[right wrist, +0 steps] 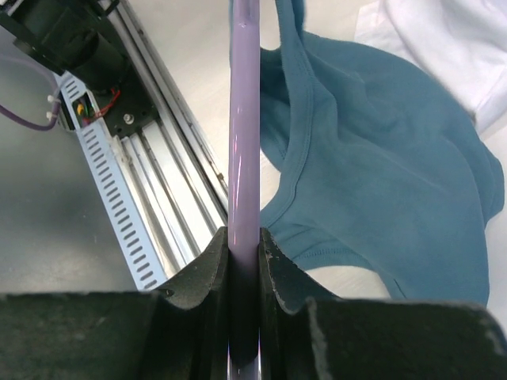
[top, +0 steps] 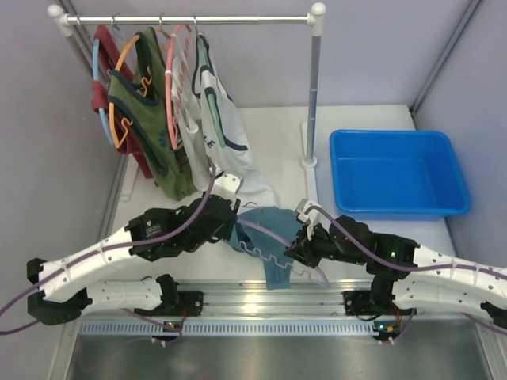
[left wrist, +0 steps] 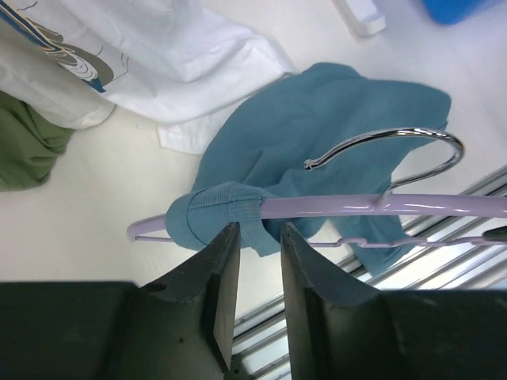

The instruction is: Place the tank top on the hanger

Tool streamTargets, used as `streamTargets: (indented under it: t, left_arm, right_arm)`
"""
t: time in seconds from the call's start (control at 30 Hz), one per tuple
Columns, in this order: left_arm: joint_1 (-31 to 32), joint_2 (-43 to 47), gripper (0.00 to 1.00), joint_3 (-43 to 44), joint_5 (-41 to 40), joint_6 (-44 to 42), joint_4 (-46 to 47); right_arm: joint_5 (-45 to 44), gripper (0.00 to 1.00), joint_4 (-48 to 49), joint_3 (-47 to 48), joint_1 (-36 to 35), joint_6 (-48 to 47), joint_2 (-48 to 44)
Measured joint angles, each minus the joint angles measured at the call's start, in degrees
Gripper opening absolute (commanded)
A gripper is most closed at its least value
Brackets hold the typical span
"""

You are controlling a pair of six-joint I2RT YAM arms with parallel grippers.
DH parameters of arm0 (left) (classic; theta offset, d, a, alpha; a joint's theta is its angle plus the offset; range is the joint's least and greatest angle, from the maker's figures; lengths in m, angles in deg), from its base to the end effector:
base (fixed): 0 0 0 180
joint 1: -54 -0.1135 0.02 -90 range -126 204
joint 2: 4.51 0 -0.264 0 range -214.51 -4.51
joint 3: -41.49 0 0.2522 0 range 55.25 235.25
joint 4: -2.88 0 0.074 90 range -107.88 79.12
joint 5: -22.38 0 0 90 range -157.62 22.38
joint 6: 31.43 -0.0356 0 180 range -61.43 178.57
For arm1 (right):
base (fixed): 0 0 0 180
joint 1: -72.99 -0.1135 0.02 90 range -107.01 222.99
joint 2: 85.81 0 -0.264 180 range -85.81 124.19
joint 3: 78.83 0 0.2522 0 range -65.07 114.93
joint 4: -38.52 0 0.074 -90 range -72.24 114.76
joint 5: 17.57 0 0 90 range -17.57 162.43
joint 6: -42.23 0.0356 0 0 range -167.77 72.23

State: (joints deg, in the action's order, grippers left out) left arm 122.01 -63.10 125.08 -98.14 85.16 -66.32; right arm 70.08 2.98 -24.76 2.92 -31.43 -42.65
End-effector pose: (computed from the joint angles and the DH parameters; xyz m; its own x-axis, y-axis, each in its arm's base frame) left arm 0.0864 -0.1657 0.3724 -0.5300 0.2826 -0.7996 0.4755 0.8797 -0.0043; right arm 0.0609 0.1637 0.2962 -0.3970 -0.2703 -0.8771 -0.8492 0.4707 0.2393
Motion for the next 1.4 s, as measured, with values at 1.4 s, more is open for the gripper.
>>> streamTargets:
  t: [1.4]
  left_arm:
    - [1.36, 5.81, 0.36, -23.32, 4.98, -7.30, 46.47]
  right_arm:
    - [-2.58, 0.00, 2.51, -0.59, -0.07, 1.55, 0.22]
